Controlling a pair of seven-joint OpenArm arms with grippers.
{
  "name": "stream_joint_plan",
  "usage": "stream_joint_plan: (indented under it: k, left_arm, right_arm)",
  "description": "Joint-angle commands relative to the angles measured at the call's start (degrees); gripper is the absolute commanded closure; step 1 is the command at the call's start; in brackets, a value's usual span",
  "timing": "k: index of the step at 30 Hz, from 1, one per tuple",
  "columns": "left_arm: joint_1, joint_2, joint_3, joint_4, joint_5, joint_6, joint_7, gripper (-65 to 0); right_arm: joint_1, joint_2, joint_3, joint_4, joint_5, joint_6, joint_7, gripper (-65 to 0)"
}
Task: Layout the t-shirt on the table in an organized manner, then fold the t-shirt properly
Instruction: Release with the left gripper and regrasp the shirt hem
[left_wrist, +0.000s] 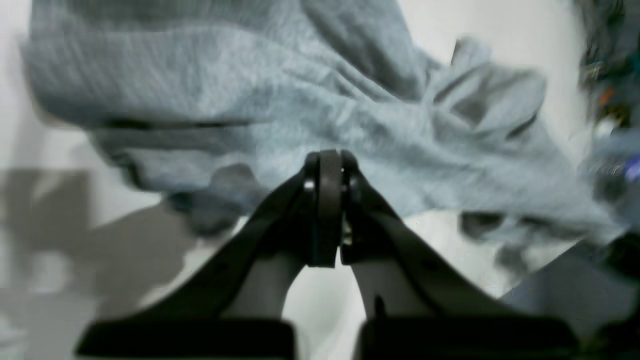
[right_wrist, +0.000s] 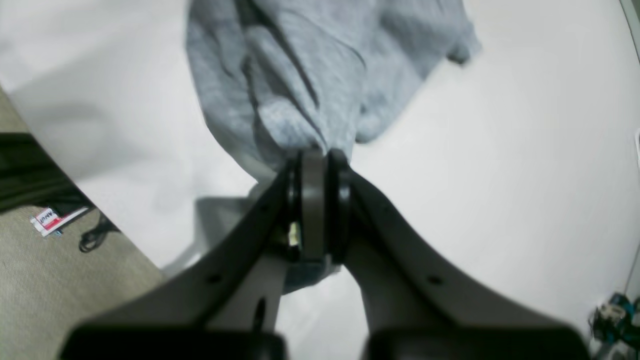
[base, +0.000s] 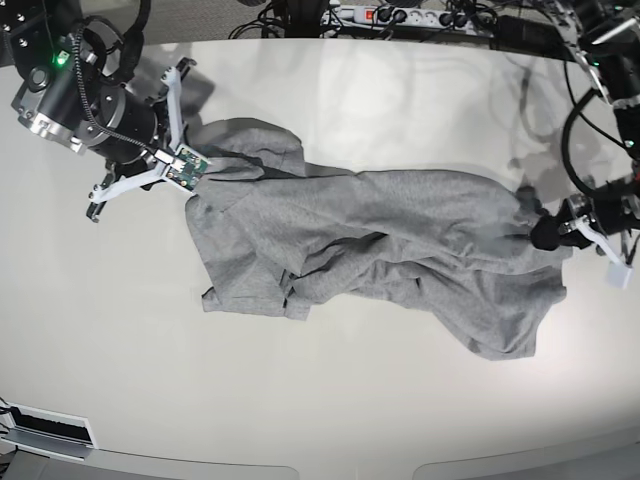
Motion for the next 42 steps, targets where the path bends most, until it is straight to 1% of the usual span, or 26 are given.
stream_joint_plan:
  k: [1,3,5,8,10,12,15,17,18,19,21,22,23,24,26,28,32,36,37,38,39,41,42]
  left_arm:
    - [-1.14,-2.71,0.81,2.67,-1.66,-0.04,-0.50,0.0]
    - [-1.16,-5.81,2.34,5.27,-1.88,-0.48,-0.55,0.0]
    - [-1.14,-8.31,3.17,7.30,-2.43,-0.48,-0.55,0.0]
    - [-1.01,-10.27,3.23,8.20,-2.38,-0.46,-0.55,0.0]
    - [-0.09,-10.21,2.97,8.17,-2.36,-0.46,-0.83,0.0]
    - [1.79,-9.55,2.97,8.13,-1.49,-0.44,-2.45,0.0]
    - [5.03,-7.06,2.91,8.09,3.23,1.55,-6.23,0.0]
    - [7.06,-4.81,2.93,7.87,5.92,1.55,-9.70,-0.6]
    - [8.02,-3.54,2.93,7.87,7.30,1.57,-11.72,-8.4]
    - [8.92,-2.23,2.93,7.87,8.59,1.81,-13.68,-17.9]
    - [10.38,0.33,2.93,7.87,11.10,3.72,-17.79,-35.8]
    - [10.78,1.51,2.93,7.85,12.74,4.85,-19.82,-41.2]
    - [11.06,2.58,2.93,7.74,14.88,6.25,-21.42,-43.4]
    - [11.10,3.56,2.93,7.50,16.94,7.32,-22.73,-43.5]
    - [11.06,4.98,2.99,6.29,19.63,8.85,-24.87,-43.5]
    - [10.58,5.79,2.99,4.28,21.16,9.11,-26.43,-43.5]
    - [7.63,5.92,3.21,-1.99,22.16,8.98,-27.56,-43.5]
    - [3.28,5.90,3.21,-8.72,23.37,7.34,-28.26,-43.4]
    - [2.36,5.90,3.21,-10.12,23.41,7.30,-28.06,-42.0]
    - [1.60,5.90,3.21,-11.28,23.39,7.32,-27.34,-37.6]
    - [0.96,5.92,3.21,-12.02,23.39,7.30,-25.99,-29.4]
    - [0.26,5.88,3.21,-12.24,22.75,7.13,-22.01,-7.1]
    - [0.00,5.60,3.21,-12.22,21.35,6.86,-19.34,0.0]
  right_arm:
    - [0.37,0.98,0.28,0.94,-0.63,-0.68,0.76,0.0]
    - [0.46,1.53,0.33,0.94,-1.57,-1.20,0.92,0.0]
    - [0.50,1.57,0.79,0.94,-1.27,-1.57,0.94,0.0]
    - [0.52,1.57,1.16,0.94,-1.27,-1.75,0.98,0.0]
    - [0.50,1.55,1.18,0.94,-1.25,-1.73,0.96,0.0]
    - [0.48,1.40,1.18,0.94,-1.25,-1.73,0.94,0.0]
    - [0.48,1.42,1.18,0.94,-1.22,-1.73,0.96,0.0]
    - [0.48,1.42,1.18,0.94,-1.20,-1.73,0.96,0.0]
    - [0.48,1.42,1.18,0.94,-1.20,-1.73,0.96,0.0]
    - [0.48,1.42,1.18,0.94,-1.20,-1.73,0.96,0.0]
    - [0.48,1.42,1.18,0.94,-1.20,-1.73,0.96,0.0]
    - [0.35,1.42,1.18,0.94,-1.20,-1.75,0.94,0.0]
    - [0.35,1.42,1.18,0.94,-1.20,-1.75,0.94,0.0]
    - [0.35,1.42,1.18,0.94,-1.18,-1.84,0.92,0.0]
    - [0.35,1.42,1.18,0.94,-1.18,-2.32,0.94,0.0]
    - [0.35,1.42,1.18,0.94,-1.01,-2.60,0.92,0.0]
    - [0.35,1.42,1.18,0.94,-1.01,-2.58,0.94,0.0]
    - [0.37,1.42,1.18,0.94,-0.98,-2.58,0.94,0.0]
    - [0.37,1.42,1.18,0.94,-1.01,-2.58,0.94,0.0]
    - [0.37,1.42,1.18,0.94,-0.98,-2.60,0.96,0.0]
    - [0.37,1.42,1.18,0.94,-0.98,-2.58,0.96,0.0]
    - [0.37,1.42,1.18,0.94,-1.01,-2.58,0.96,0.0]
    - [0.37,1.42,1.18,0.94,-1.01,-2.56,0.96,0.0]
